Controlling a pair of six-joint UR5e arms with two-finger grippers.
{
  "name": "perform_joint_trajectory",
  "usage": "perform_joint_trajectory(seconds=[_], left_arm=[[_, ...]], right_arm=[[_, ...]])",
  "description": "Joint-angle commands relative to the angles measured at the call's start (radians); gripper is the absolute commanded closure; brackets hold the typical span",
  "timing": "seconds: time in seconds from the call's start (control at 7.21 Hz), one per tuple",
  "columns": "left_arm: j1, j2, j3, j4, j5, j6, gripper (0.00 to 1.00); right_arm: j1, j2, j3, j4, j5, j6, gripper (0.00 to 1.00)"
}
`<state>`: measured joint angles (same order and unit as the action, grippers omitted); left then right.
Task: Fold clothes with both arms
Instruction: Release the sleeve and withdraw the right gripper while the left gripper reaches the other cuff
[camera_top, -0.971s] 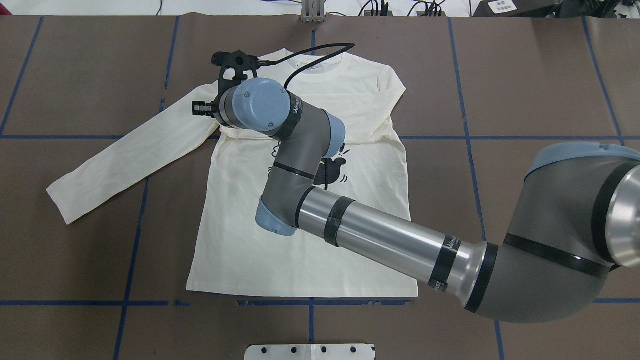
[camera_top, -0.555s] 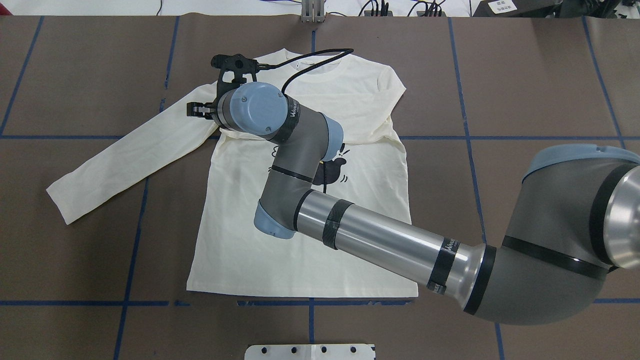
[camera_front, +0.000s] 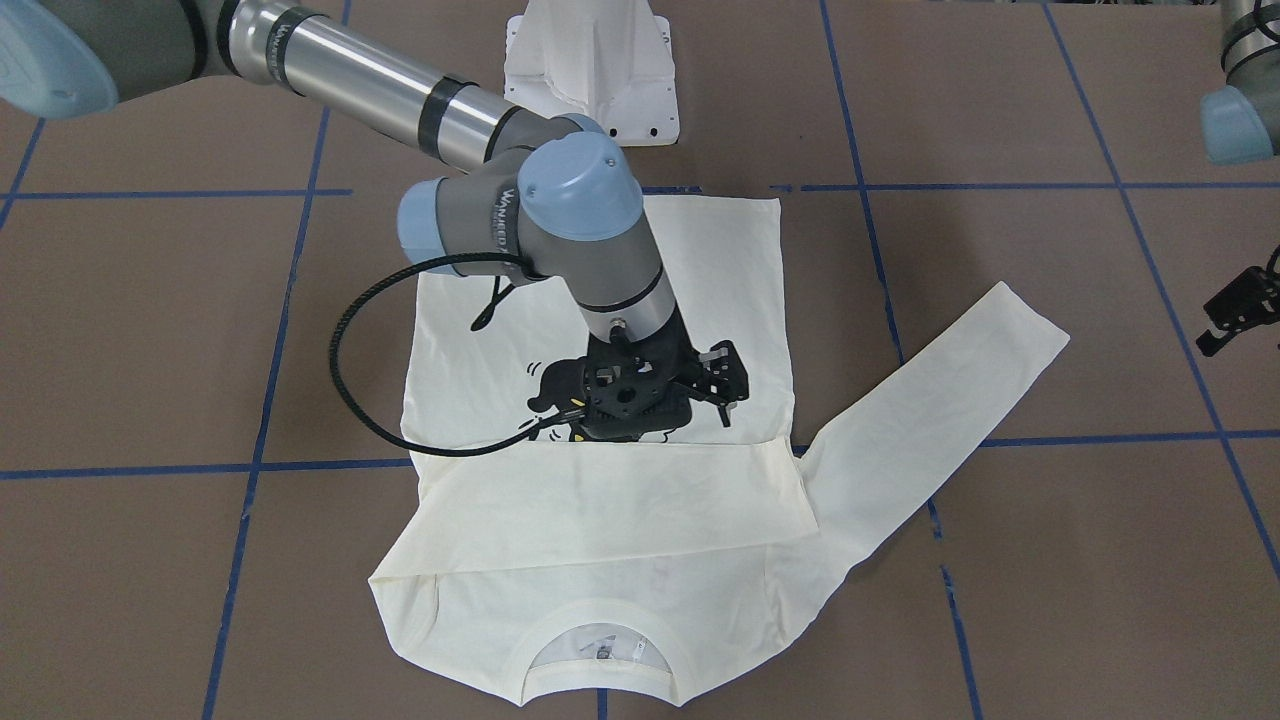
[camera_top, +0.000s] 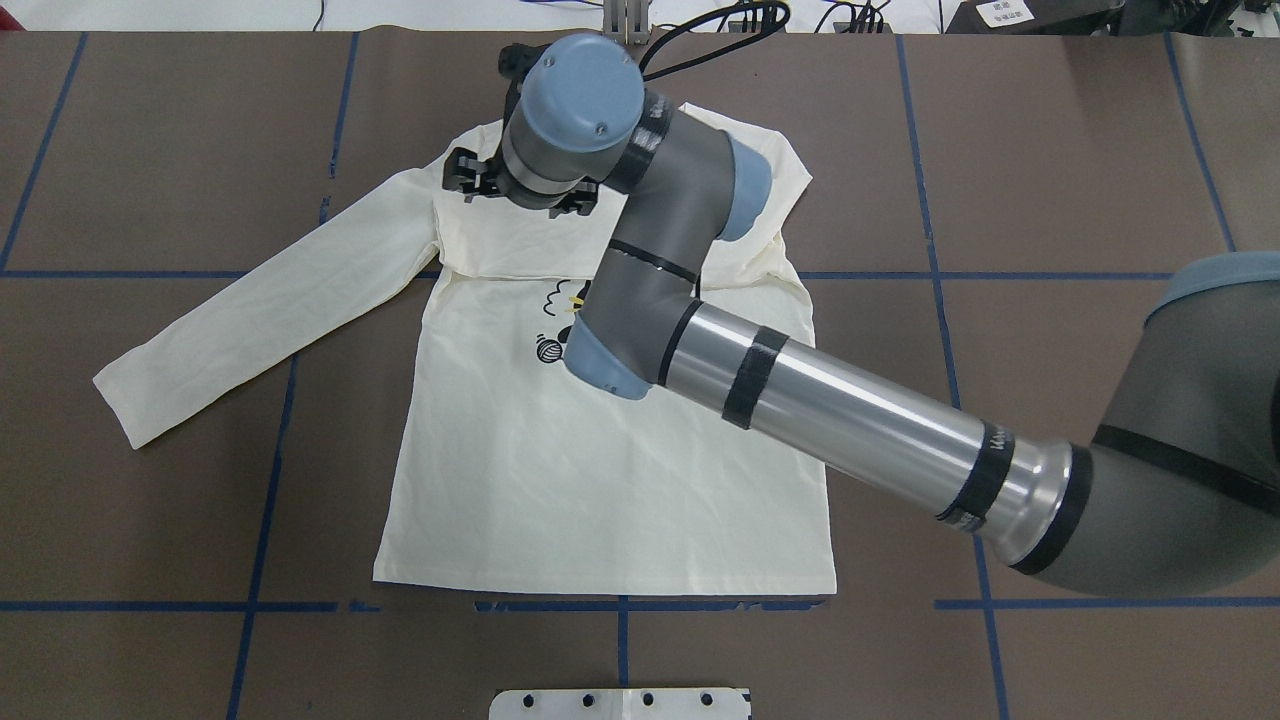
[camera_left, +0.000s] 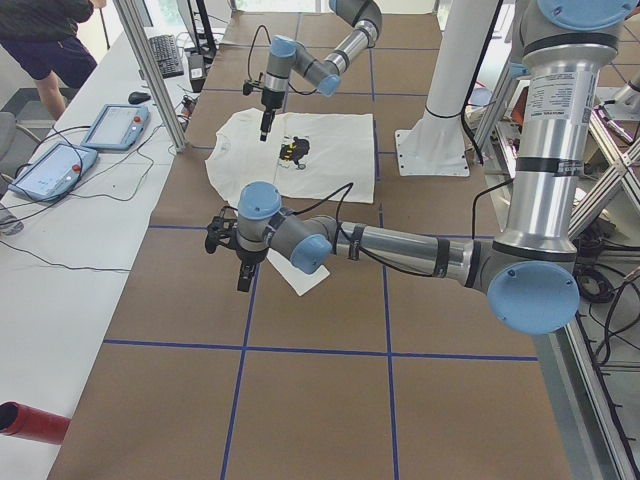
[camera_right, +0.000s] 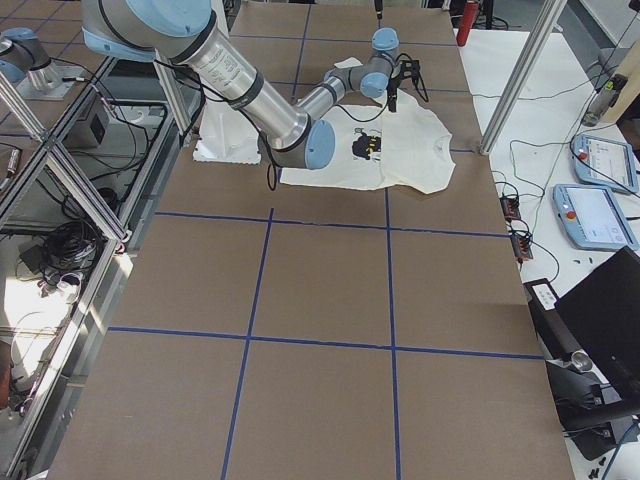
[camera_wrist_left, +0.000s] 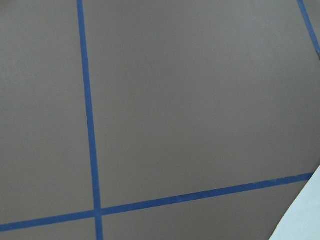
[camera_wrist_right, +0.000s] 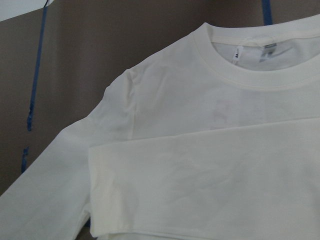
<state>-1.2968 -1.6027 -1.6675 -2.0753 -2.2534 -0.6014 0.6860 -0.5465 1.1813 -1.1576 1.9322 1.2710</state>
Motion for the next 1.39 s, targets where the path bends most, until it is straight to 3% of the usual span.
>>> perform_joint_trajectory(seconds=[0.0, 0.14, 0.42, 0.69, 1.25], left_arm=[[0.129, 0.096, -0.063, -0.215, 0.096, -0.301, 0.0], [0.236, 0.101, -0.089, -0.216, 0.201, -0.398, 0.0], [0.387, 0.174, -0.124, -0.261, 0.34, -0.626, 0.0], [0.442, 0.204, -0.109, -0.255, 0.377, -0.65, 0.0], [0.537, 0.202, -0.058, -0.255, 0.441, -0.748, 0.0]], right_arm=[[0.079, -0.177, 0.244, -0.239, 0.068, -0.184, 0.0], [0.123, -0.294, 0.352, -0.29, 0.108, -0.288, 0.0], [0.237, -0.5, 0.481, -0.309, 0.212, -0.474, 0.0], [0.289, -0.62, 0.521, -0.304, 0.252, -0.577, 0.0], [0.334, -0.708, 0.541, -0.3, 0.3, -0.665, 0.0]])
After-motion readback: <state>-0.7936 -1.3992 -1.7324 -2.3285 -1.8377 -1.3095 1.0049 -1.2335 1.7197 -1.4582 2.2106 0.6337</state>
